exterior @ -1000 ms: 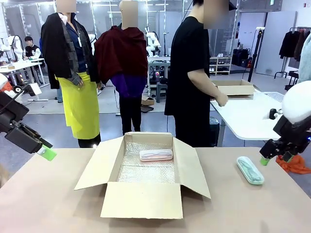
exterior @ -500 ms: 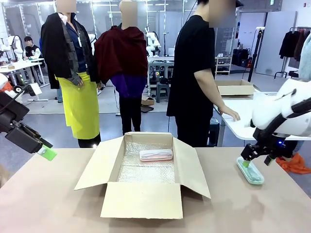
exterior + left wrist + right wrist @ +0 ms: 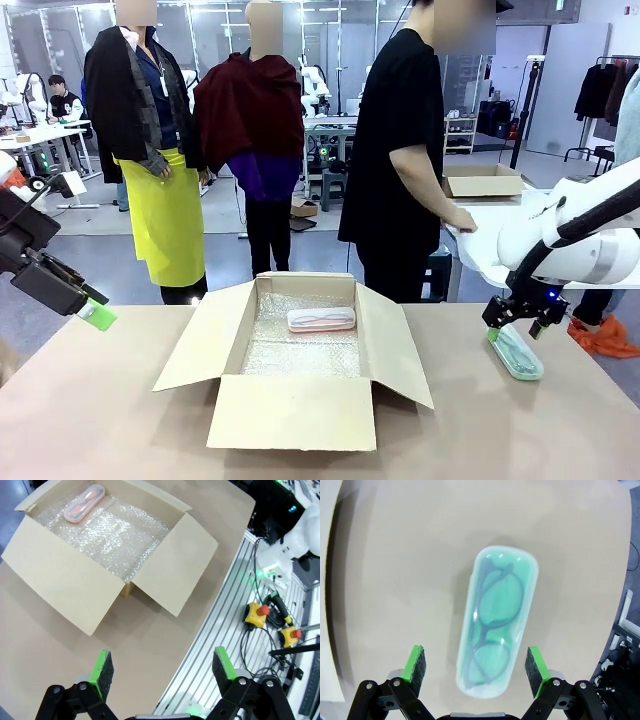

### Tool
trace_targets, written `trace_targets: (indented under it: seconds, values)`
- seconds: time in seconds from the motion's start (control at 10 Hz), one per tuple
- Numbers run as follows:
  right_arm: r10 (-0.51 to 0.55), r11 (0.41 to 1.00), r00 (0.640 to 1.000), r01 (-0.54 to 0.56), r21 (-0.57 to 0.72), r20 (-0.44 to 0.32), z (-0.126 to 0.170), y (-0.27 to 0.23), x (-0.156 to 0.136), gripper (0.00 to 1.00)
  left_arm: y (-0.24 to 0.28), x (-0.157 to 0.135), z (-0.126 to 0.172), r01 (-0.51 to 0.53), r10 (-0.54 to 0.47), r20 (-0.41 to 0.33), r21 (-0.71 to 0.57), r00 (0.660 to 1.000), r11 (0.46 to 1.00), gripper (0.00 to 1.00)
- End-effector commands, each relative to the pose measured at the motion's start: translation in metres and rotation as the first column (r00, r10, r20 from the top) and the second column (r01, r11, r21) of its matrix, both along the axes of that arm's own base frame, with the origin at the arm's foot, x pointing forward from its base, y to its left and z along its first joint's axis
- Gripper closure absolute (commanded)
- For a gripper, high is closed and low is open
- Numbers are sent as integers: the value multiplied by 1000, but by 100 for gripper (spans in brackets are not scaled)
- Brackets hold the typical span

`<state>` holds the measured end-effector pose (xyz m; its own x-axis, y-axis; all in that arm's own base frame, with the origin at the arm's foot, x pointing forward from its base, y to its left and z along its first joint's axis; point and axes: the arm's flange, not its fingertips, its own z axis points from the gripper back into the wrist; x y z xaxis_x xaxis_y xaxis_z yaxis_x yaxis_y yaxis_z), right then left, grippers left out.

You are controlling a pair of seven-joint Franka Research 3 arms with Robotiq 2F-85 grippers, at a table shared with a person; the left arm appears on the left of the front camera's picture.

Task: Pack the glasses set securely to prepare it for shipping.
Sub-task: Put the Glasses case from the right side of the table into the Package Box.

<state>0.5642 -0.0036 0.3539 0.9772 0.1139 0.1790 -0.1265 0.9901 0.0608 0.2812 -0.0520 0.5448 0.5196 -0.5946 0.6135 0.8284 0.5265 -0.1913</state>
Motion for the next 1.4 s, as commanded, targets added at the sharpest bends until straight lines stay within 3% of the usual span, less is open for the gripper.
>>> trace_targets:
  seconds: [0.0,0.4,0.9,1.3]
  values:
    - [-63,997,998,63,-43,-10,-1,-1,15,0,1,1,1,22,-22,12,-20,1000,1000,0]
    - [-71,997,996,70,-24,-59,-22,-9,36,0,1,1,1,22,-22,12,-20,1000,1000,0]
    - [-86,996,990,83,-29,-112,-36,-8,41,0,1,1,1,22,-22,12,-20,1000,1000,0]
    - [-97,995,981,93,-34,-170,-41,-6,41,23,1,1,1,22,-22,12,-20,1000,1000,0]
